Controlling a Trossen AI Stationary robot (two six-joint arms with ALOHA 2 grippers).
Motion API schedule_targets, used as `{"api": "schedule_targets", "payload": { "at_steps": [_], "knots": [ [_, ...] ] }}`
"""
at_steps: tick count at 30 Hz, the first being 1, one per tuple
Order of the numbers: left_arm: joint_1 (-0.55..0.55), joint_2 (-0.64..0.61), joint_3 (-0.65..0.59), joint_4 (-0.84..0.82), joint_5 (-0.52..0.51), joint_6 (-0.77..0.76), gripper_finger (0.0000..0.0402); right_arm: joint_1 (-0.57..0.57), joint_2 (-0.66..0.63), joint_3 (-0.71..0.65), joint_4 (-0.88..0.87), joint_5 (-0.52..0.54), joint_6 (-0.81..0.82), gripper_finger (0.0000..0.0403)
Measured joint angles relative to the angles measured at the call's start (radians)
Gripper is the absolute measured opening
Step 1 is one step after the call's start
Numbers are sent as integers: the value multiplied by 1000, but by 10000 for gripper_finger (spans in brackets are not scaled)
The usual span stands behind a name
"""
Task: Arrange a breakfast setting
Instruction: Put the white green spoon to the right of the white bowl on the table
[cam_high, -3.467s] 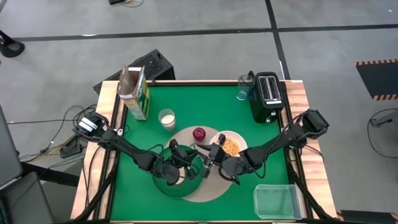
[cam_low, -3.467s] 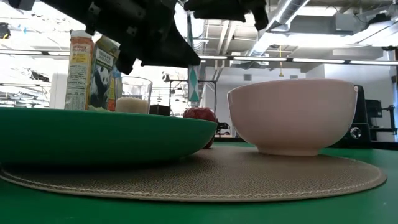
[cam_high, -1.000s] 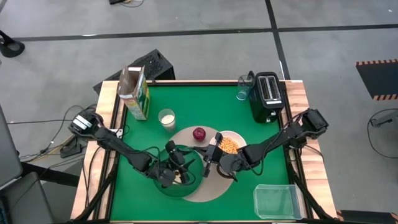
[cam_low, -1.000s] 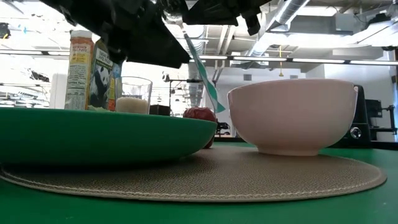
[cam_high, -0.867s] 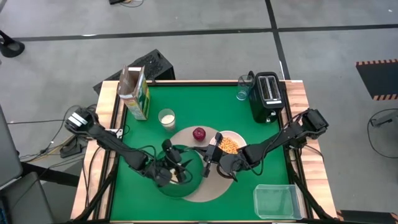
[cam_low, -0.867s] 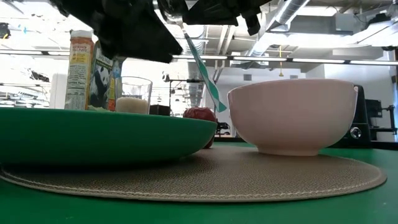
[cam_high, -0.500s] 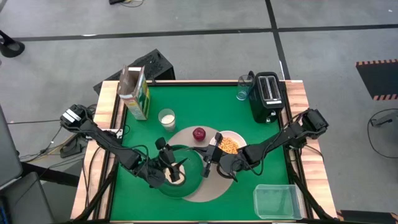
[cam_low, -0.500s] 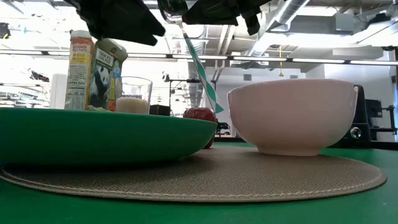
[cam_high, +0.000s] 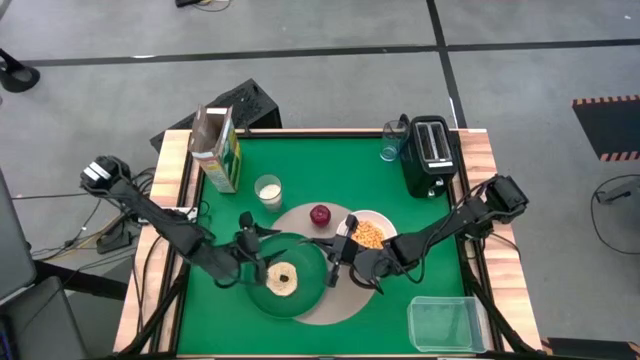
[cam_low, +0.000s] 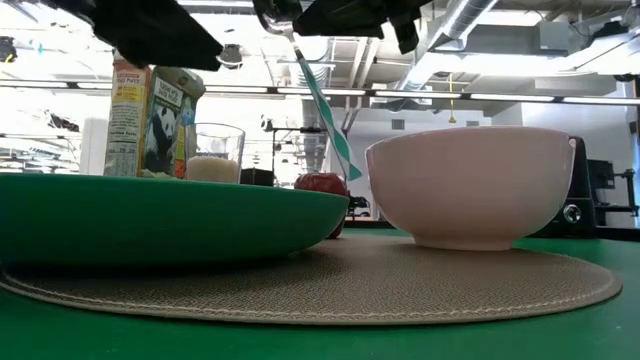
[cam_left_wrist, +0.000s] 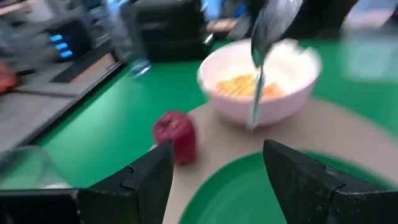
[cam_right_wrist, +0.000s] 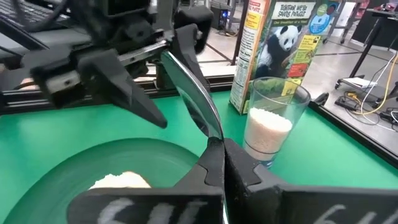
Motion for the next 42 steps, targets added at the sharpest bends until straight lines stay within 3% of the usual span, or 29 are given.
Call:
{"api": "schedule_targets", "payload": {
  "at_steps": [5, 8, 20, 26, 34, 38, 42],
  "knots": [
    [7, -107, -213, 510, 172, 155, 233, 2, 0, 0, 2, 0, -2, 10],
    [14, -116, -268, 669, 220, 197, 233, 3, 0, 0, 6, 0, -1, 10],
    [50, 45, -152, 694, 199, 322, 233, 3, 0, 0, 15, 0, 5, 11],
    [65, 109, -91, 688, 103, 385, 233, 7, 0, 0, 21, 1, 6, 11],
    [85, 128, -55, 692, 135, 402, 228, 7, 0, 0, 22, 1, 6, 11],
    [85, 128, -55, 692, 132, 403, 183, 7, 0, 0, 24, 1, 6, 11],
    [101, 128, -55, 699, 166, 410, 102, 7, 0, 0, 26, -1, 7, 11]
  ]
}}
